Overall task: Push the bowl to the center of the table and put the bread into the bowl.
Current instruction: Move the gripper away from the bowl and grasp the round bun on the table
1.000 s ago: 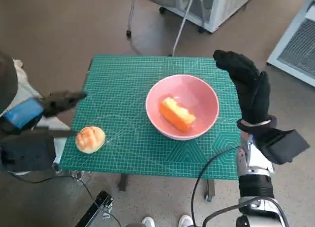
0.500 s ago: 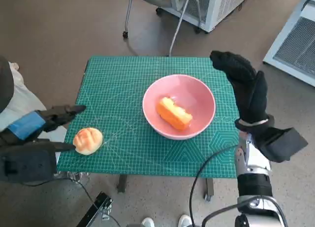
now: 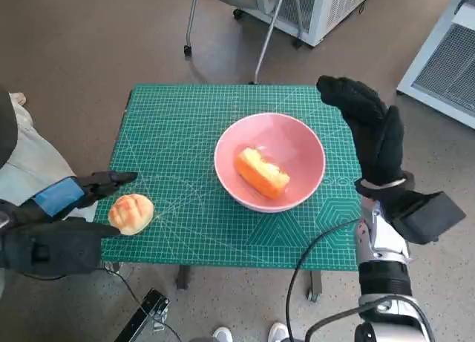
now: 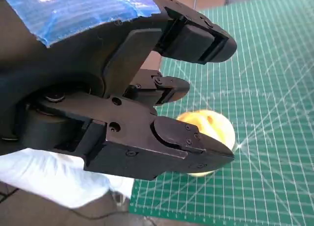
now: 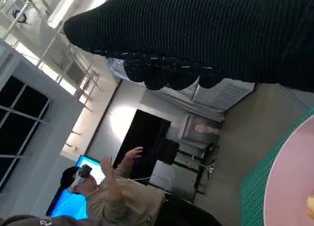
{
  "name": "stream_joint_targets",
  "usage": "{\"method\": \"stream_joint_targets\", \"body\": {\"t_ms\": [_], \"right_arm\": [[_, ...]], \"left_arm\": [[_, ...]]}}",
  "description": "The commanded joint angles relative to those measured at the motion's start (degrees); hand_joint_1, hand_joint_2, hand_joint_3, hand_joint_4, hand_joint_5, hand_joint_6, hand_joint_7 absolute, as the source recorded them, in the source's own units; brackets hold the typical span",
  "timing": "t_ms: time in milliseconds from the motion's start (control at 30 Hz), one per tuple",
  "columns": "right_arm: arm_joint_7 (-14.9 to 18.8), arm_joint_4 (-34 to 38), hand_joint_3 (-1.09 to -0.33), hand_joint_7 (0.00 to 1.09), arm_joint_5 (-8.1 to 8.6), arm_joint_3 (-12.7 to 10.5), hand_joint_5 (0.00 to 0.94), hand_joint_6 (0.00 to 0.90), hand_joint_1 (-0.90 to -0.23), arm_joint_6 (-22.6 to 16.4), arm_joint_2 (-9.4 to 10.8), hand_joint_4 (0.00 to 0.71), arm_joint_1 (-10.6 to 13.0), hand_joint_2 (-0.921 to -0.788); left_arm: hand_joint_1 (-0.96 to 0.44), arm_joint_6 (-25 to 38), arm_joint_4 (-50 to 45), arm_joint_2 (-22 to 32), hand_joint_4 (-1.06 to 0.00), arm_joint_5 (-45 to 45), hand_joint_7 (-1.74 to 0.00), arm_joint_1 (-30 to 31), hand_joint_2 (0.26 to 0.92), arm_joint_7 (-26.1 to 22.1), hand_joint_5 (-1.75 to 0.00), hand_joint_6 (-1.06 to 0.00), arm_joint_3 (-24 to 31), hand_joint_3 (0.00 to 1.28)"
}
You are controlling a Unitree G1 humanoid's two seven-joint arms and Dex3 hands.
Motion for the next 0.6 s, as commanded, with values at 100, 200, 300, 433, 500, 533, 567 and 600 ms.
{"method": "stream_joint_targets", "body": {"t_ms": [100,200,300,433,500,533,567,600], "right_arm": [[-0.1,-0.4,-0.726,0.9,0.19,-0.4,0.023,0.139,-0.389,1.6,-0.5,0.477,0.6,-0.84],[-0.1,-0.6,-0.721,0.9,0.3,-0.5,0.023,0.14,-0.39,1.9,-0.5,0.476,0.7,-0.843],[-0.1,-0.7,-0.719,0.91,0.4,-0.7,0.023,0.139,-0.388,2.2,-0.5,0.476,0.6,-0.844],[-0.2,-0.5,-0.739,0.91,0.16,-0.9,0.025,0.139,-0.383,2.0,-0.6,0.476,0.5,-0.835],[-0.2,-0.3,-0.746,0.91,0.06,-1.0,0.026,0.139,-0.382,1.7,-0.6,0.476,0.5,-0.831],[-0.1,-0.2,-0.75,0.91,0.0,-1.1,0.026,0.139,-0.382,1.6,-0.7,0.476,0.4,-0.829],[-0.1,0.0,-0.751,0.91,-0.12,-1.1,0.026,0.139,-0.382,1.3,-0.7,0.476,0.4,-0.828],[-0.2,0.2,-0.753,0.91,-0.21,-1.1,0.027,0.14,-0.381,1.2,-0.7,0.476,0.3,-0.827]], "left_arm": [[0.19,-1.5,3.7,-0.9,-0.3,2.2,0.0,-2.1,0.859,1.4,0.0,-0.4,-3.5,0.01],[0.19,-1.6,5.3,-1.4,-0.3,2.9,0.0,-3.0,0.859,1.3,0.0,-0.4,-4.8,0.01],[0.18,-1.5,7.4,-2.1,-0.29,3.6,0.0,-4.3,0.859,0.9,0.0,-0.39,-6.6,0.01],[0.16,-0.4,9.5,-3.1,-0.28,4.7,0.0,-5.6,0.858,0.6,0.0,-0.39,-8.6,0.01],[0.16,0.0,10.6,-3.6,-0.28,5.6,0.0,-6.3,0.857,0.7,0.0,-0.38,-9.8,0.01],[0.15,0.1,11.1,-3.8,-0.27,5.9,0.0,-6.5,0.857,0.7,0.0,-0.38,-10.3,0.01],[0.15,0.1,11.8,-4.1,-0.27,6.4,0.0,-6.8,0.857,0.9,0.0,-0.38,-10.9,0.01],[0.14,0.1,12.3,-4.3,-0.27,6.7,0.0,-7.1,0.856,1.0,0.0,-0.38,-11.3,0.01]]}}
